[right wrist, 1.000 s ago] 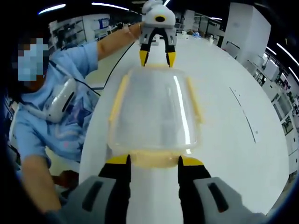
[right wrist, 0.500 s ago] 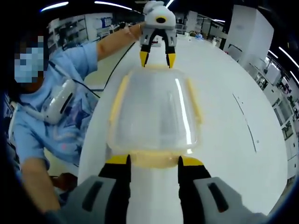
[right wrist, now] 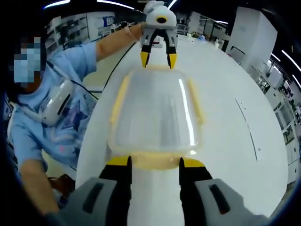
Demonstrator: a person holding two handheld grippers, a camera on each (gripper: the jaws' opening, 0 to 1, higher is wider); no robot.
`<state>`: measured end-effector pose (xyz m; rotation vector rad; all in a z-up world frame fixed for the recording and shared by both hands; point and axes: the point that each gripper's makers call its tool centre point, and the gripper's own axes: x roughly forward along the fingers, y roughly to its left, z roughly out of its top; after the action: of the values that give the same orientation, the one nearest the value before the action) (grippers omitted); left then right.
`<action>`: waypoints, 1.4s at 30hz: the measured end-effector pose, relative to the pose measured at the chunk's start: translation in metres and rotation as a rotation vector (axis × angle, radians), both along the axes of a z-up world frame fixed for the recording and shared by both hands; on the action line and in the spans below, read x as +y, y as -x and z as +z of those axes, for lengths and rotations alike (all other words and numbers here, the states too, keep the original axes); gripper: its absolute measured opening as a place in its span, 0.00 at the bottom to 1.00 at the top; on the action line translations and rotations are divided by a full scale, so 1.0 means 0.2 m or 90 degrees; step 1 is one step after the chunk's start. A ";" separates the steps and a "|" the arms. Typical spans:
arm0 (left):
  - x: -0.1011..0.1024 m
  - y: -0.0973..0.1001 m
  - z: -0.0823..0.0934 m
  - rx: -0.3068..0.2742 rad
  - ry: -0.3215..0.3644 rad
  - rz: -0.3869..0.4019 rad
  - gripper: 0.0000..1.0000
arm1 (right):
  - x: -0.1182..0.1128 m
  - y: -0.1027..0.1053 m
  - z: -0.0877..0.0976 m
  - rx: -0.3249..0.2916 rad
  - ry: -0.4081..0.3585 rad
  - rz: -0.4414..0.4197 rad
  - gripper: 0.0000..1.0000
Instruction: Snap each plastic latch of the storage box into its locked position after aligning the lid with the box until every specified latch is closed and the lid sits flush.
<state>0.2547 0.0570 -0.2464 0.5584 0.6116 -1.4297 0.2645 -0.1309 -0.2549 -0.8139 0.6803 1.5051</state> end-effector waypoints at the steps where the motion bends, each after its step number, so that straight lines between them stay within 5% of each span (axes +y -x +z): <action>1: 0.01 0.00 0.00 0.002 0.000 0.001 0.39 | 0.01 0.00 -0.01 0.001 -0.001 0.002 0.39; 20: 0.03 0.03 -0.10 0.011 -0.027 0.006 0.39 | 0.05 0.03 -0.08 -0.002 0.001 0.005 0.39; 42: 0.06 -0.04 -0.10 0.007 -0.027 0.011 0.39 | 0.06 -0.02 -0.09 -0.025 -0.030 0.000 0.39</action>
<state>0.2636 0.0691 -0.2658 0.5778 0.6554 -1.4068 0.2685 -0.1182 -0.2722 -0.8059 0.6136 1.4954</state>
